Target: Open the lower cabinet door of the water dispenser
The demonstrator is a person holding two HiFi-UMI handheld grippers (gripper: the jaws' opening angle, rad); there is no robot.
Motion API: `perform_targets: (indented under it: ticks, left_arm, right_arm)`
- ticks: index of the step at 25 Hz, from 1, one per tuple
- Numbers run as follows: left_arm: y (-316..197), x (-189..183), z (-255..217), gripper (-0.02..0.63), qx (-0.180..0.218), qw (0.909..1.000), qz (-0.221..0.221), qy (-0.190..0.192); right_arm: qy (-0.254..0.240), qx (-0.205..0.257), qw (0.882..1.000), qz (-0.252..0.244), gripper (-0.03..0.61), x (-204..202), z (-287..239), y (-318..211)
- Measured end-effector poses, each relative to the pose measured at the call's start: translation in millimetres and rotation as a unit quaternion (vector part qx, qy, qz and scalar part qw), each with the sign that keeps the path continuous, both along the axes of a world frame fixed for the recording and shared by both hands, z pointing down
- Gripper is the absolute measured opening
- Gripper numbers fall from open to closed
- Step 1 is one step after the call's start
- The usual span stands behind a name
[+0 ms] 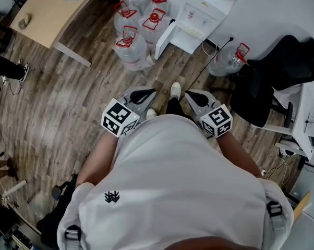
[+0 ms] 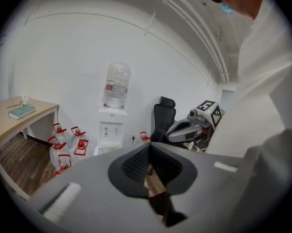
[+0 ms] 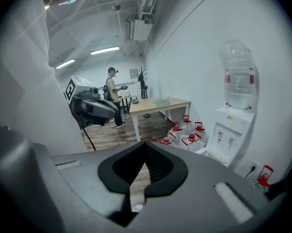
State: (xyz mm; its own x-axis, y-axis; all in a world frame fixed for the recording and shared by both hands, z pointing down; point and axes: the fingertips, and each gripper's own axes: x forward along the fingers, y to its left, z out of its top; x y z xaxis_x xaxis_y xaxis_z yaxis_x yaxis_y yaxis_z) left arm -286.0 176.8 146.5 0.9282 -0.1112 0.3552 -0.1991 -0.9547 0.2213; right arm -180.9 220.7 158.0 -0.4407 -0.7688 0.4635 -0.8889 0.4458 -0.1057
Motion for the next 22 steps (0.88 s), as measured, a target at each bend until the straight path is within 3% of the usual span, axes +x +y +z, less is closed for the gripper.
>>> perform_targets:
  ticks: [22]
  left_arm:
    - [12,11,11,0.057,-0.003,0.9995,0.022,-0.02]
  right_arm:
    - [-0.008,-0.003,1.0,0.017,0.001,12,4,12]
